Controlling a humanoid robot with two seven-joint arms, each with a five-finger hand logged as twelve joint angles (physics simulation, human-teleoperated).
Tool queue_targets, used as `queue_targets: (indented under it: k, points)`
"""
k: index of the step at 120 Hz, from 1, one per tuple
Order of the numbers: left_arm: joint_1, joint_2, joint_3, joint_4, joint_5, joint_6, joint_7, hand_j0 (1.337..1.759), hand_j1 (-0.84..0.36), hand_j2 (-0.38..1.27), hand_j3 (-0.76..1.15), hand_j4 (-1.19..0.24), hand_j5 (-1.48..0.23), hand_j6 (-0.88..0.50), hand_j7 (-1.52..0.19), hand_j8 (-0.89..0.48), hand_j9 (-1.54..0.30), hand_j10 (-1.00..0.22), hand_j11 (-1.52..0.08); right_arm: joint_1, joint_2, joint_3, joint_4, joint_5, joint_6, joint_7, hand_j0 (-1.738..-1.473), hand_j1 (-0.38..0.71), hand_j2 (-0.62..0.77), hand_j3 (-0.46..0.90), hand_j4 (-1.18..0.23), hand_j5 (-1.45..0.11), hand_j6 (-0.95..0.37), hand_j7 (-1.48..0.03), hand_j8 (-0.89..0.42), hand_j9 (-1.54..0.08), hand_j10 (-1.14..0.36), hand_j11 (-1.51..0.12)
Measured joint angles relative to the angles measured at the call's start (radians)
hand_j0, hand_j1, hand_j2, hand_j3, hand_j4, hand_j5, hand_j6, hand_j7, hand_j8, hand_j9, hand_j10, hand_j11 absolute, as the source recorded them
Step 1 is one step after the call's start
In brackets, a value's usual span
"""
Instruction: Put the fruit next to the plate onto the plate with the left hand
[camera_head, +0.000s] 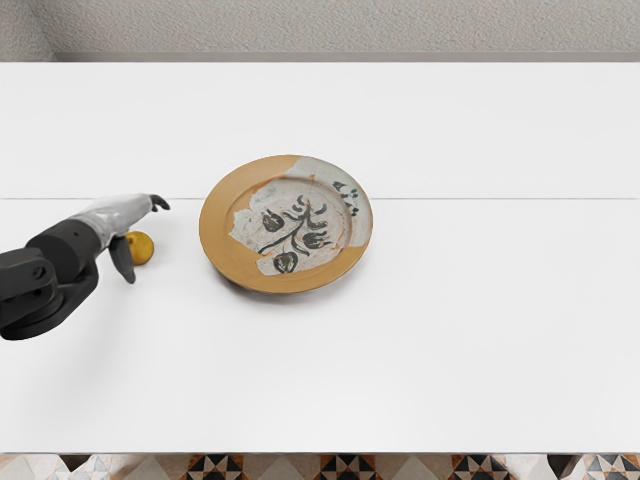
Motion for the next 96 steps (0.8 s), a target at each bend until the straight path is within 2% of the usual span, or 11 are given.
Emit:
queue_targets:
  k: [96]
  points:
    - [0.0, 0.005, 0.044, -0.014, 0.013, 0.035, 0.0, 1.658, -0.18, 0.1, 0.01, -0.45, -0.58, -0.45, -0.58, -0.45, -0.58, -0.45, -0.58, 0.0, 0.0, 0.0, 0.0, 0.0, 0.0, 0.0, -1.658, -0.35, 0.0, 0.0, 0.0, 0.0, 0.0, 0.0, 0.0, 0.0, 0.0, 0.0]
